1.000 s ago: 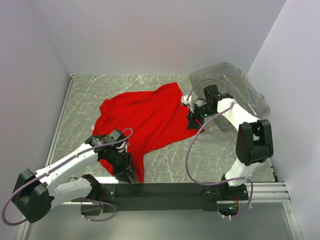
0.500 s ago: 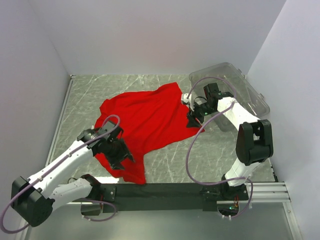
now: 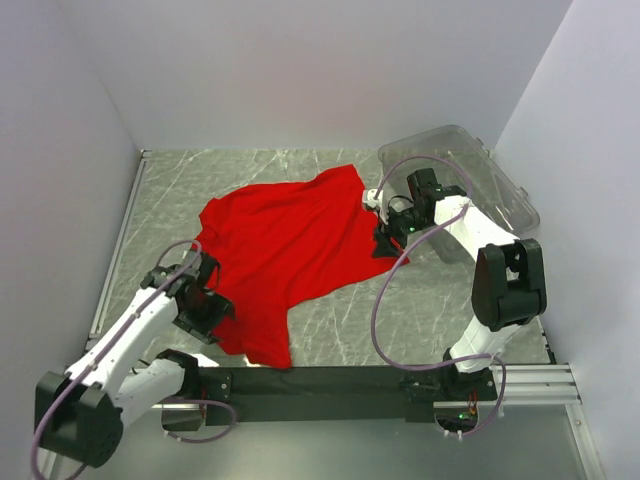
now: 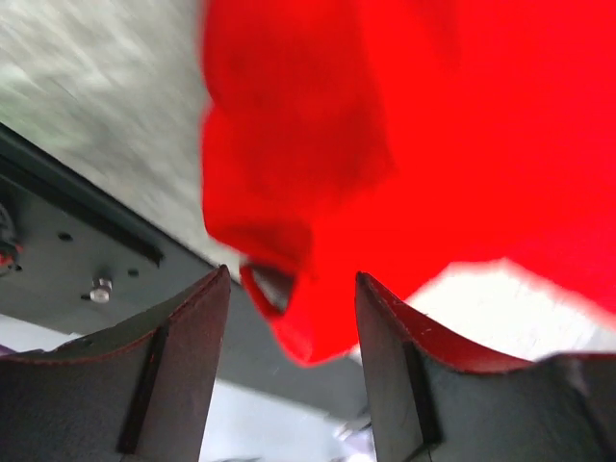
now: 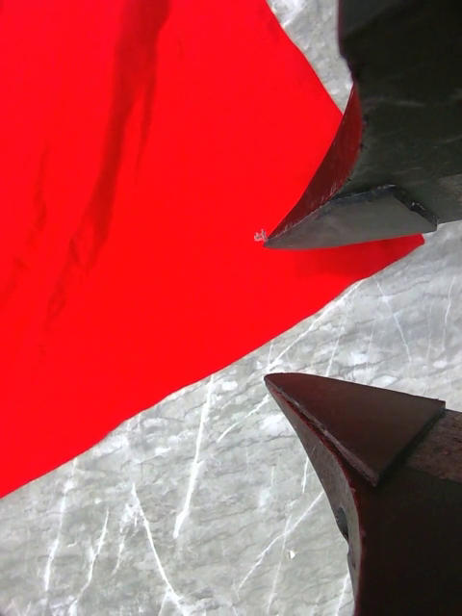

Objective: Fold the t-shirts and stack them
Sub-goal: Flatten the tshirt out

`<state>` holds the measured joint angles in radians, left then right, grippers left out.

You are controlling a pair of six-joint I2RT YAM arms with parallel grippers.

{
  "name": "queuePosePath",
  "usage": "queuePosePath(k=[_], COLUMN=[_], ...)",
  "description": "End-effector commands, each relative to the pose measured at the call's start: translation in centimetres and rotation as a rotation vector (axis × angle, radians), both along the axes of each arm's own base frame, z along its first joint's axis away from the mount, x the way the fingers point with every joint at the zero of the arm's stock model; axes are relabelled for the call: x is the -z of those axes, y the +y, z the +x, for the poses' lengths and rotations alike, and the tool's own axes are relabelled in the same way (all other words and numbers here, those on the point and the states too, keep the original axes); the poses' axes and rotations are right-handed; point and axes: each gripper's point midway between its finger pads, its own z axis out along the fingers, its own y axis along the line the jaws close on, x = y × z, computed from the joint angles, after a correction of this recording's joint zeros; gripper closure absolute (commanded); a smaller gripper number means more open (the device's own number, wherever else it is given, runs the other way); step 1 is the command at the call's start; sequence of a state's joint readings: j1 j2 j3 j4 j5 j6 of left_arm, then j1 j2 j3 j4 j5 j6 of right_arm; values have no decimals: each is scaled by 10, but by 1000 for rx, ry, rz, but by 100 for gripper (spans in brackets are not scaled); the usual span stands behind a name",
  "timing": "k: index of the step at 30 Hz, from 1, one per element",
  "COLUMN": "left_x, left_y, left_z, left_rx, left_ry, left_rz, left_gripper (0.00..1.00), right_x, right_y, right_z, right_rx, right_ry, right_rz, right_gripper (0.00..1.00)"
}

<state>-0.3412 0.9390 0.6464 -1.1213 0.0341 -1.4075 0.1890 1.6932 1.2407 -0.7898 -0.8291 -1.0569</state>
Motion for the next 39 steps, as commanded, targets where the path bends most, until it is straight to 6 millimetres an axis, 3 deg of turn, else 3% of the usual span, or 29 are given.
queuePosePath(k=[1,5,11,24,30,34,39], left_x=[4,1,30,56,65,70,67], left_y=[23,48,58,68,72,72,72], left_z=[16,32,16,20,21,19,20], left_rx=[-81,-163,-212,-220,-214,-201,-193], left_ry=[11,31,104,157,171,173,155], left_rz=[72,165,155,169,181,179,178], left_gripper=[40,41,46,48,59,74,73], right_x=[-10,-10,-6,-10,-12,-12,-10], right_y=[2,0,-6,-17,-21,-22,-24], right_z=[3,1,0,9,13,12,13], right_rx=[-6,-8,6,31,50,54,52], right_ry=[-27,-32,-26,-31,-34,-31,-28], right_rz=[38,30,25,12,10,10,0], right_gripper=[39,39,39,39,39,39,39])
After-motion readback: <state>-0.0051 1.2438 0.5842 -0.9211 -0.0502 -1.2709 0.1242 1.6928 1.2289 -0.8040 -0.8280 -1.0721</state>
